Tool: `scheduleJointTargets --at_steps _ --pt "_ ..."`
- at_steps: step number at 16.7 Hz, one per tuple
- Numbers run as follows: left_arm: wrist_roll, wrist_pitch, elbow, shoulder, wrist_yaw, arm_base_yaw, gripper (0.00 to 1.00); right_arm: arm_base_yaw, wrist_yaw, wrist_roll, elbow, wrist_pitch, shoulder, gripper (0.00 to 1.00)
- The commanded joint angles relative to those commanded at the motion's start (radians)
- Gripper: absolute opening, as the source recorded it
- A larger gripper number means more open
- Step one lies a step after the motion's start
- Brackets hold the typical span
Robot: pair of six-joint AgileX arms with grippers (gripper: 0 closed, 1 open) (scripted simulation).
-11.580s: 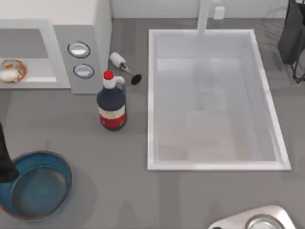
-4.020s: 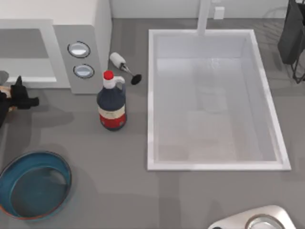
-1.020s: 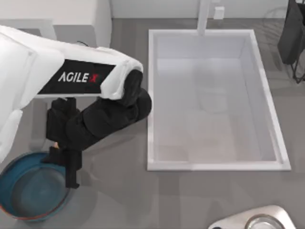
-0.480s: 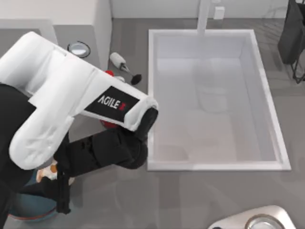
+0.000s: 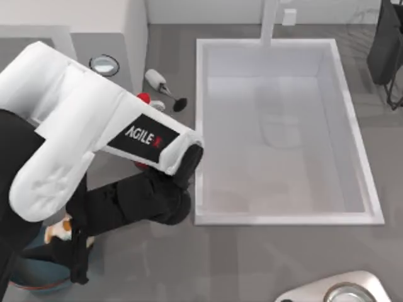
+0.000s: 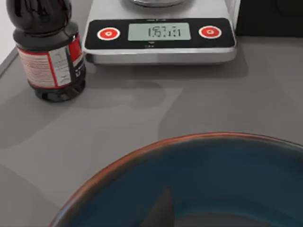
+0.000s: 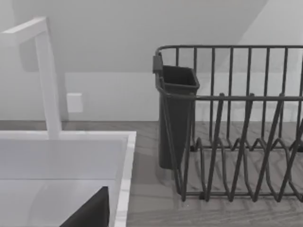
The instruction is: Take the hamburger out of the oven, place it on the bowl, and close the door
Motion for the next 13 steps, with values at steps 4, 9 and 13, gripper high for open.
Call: scheduleJointTargets --at_steps 4,9,13 --pt "0.019 0.065 -0.055 -0.010 -0.027 0.029 0.00 0.000 0.000 0.000 0.000 0.000 0.000 1.00" --pt "0.034 0.129 -0.114 -0.002 -0.055 0.057 0.00 0.000 0.000 0.000 0.000 0.000 0.000 1.00" --pt "0.035 0.134 -0.122 0.006 -0.058 0.059 0.00 0.000 0.000 0.000 0.000 0.000 0.000 1.00"
